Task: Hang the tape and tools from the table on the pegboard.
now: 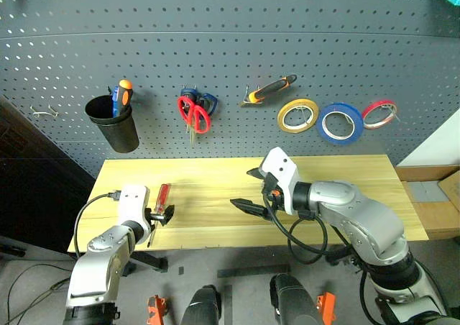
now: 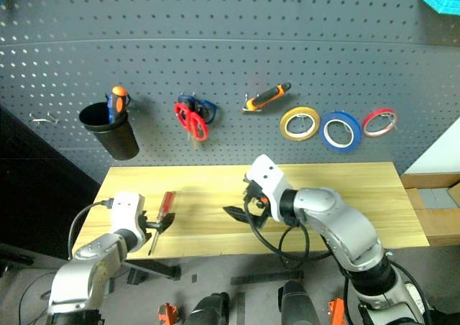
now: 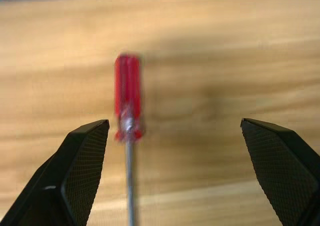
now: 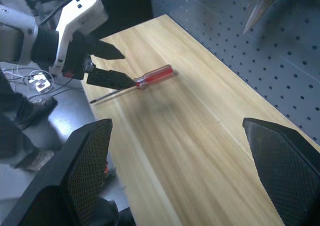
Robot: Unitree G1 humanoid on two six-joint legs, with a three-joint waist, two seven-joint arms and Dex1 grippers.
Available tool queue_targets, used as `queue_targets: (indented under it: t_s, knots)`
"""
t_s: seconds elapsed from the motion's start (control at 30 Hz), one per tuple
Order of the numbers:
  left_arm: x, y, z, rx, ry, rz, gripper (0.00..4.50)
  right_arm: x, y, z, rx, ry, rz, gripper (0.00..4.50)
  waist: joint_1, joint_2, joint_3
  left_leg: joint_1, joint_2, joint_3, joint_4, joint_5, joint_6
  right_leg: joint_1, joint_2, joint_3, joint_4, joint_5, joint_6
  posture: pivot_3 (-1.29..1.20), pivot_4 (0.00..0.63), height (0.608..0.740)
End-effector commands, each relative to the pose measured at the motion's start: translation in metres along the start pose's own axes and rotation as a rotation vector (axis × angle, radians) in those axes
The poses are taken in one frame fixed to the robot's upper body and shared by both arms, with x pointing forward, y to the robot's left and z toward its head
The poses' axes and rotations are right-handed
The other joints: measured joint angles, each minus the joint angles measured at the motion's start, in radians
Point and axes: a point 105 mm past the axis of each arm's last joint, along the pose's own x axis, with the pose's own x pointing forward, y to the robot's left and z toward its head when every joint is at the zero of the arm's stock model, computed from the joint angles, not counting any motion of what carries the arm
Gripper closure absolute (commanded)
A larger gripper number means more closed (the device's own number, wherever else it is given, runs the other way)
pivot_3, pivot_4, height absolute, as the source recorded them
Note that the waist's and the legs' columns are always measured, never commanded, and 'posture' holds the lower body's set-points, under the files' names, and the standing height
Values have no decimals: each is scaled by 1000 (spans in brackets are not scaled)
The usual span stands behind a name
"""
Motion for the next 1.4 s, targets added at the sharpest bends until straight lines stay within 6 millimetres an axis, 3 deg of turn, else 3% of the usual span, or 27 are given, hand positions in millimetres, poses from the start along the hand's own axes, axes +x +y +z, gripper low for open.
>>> queue_targets:
  t_s: [0.03, 0.17, 0.43, 0.67, 0.77, 1.07, 1.23, 1.3, 1.4]
  knots:
    - [1, 18, 10, 14, -7, 62, 29, 8, 4, 8, 1, -6, -5, 0, 0, 0, 2, 0, 0, 0, 0, 0, 0, 0, 0, 0, -1, 0, 0, -154, 276, 740]
    - [7, 34, 4, -9, 47, 99, 29, 19, 5, 14, 13, -5, -7, 0, -5, 0, 13, 0, 0, 1, -1, 0, 0, -1, 0, 1, -1, 0, 0, -166, 306, 740]
    - [31, 33, -12, -43, 137, 98, 29, 22, 10, 25, -15, -11, 24, 0, -1, -2, 65, -1, 1, 1, -1, 0, 0, -2, 0, 0, 0, 0, 0, -183, 366, 740]
    - [65, 26, -17, -83, 163, 110, 29, 18, 10, 25, -8, -2, 16, 0, -2, -1, 74, -2, 0, 2, -2, -1, -1, -3, -1, 1, -1, 0, 0, -207, 382, 740]
    - [71, 16, -18, -85, 171, 85, 631, 17, 12, 26, -5, 1, 16, 0, -6, -1, 74, -2, -1, 2, -2, -1, -1, -3, -2, 1, -1, -1, 1, -215, 379, 740]
    - [55, 17, -36, -100, 159, 131, 3482, 15, 1, 29, -12, -11, -13, 0, -28, 0, 73, -1, 0, 3, -1, -1, -1, -3, -2, 2, -1, -1, 1, -204, 312, 740]
    - [42, 13, -42, -126, 104, 210, 3560, 16, -9, 36, -30, -37, -33, 0, -29, 0, 67, -1, 0, 4, -1, -1, -1, -3, -2, 2, -1, 0, 1, -198, 265, 740]
    - [36, 16, -33, -116, 32, 243, 3560, 15, -11, 37, -55, -46, -37, 0, -29, -1, 65, -1, 0, 4, -1, -1, -1, -3, -2, 2, -1, 0, 1, -208, 249, 740]
    - [4, 14, -2, 28, -189, 296, 3560, 6, -14, 44, -142, -88, -56, 0, -33, -8, 61, -2, 0, 5, -1, -1, -2, -3, -2, 3, -2, 0, 2, -211, 230, 740]
